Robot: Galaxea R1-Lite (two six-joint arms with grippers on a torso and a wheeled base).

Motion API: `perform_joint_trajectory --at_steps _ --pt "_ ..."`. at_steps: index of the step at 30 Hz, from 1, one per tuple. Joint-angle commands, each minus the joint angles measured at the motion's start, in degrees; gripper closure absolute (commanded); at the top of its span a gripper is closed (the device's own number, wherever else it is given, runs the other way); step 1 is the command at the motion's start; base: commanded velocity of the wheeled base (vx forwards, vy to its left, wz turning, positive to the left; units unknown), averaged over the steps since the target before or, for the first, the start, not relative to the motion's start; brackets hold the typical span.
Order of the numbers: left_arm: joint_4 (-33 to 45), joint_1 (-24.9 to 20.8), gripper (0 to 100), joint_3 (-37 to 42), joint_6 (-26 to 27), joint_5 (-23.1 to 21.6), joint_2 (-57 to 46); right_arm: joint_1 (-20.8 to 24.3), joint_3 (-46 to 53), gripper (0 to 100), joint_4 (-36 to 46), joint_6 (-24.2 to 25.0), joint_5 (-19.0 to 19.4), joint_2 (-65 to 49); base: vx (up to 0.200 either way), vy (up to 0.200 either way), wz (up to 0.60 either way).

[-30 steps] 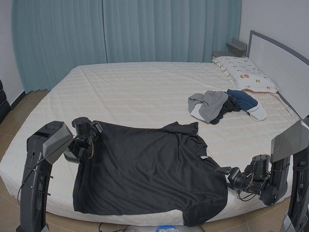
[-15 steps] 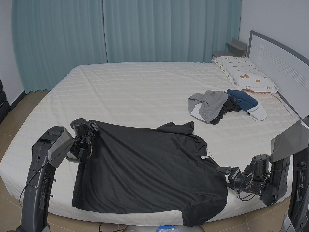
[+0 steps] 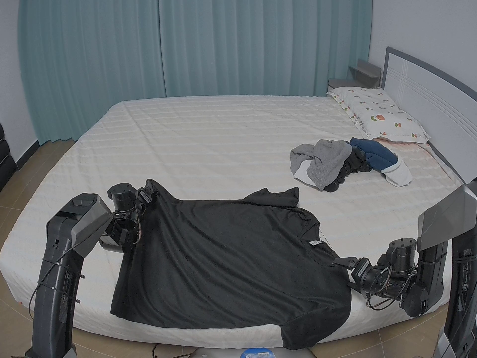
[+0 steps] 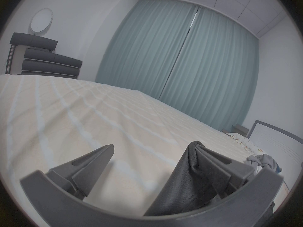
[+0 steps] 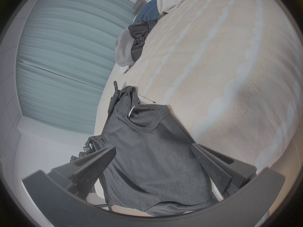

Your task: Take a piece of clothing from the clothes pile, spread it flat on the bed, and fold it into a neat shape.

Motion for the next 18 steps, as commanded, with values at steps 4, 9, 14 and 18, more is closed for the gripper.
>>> perform_joint_trajectory --at_steps 4,9,14,18 --pt "1.56 1.54 0 8.03 -0.45 -0.52 -7.49 0.04 0.18 0 -0.67 -0.13 -0.08 0.14 0.0 0.0 0.0" --pt "7.45 1.63 0 10.49 -0.19 -0.87 -9.95 0.04 0.27 0 -0.67 -0.13 -0.08 0.14 0.0 0.0 0.0" --pt "9.91 2.33 0 17.08 -0.45 -10.45 -14.08 0.04 0.27 0 -0.67 -0.04 -0.08 0.14 0.0 0.0 0.0" --pt "10.52 3.21 0 18.67 -0.63 -12.12 -15.31 0.04 0.27 0 -0.67 -0.13 -0.08 0.14 0.0 0.0 0.0"
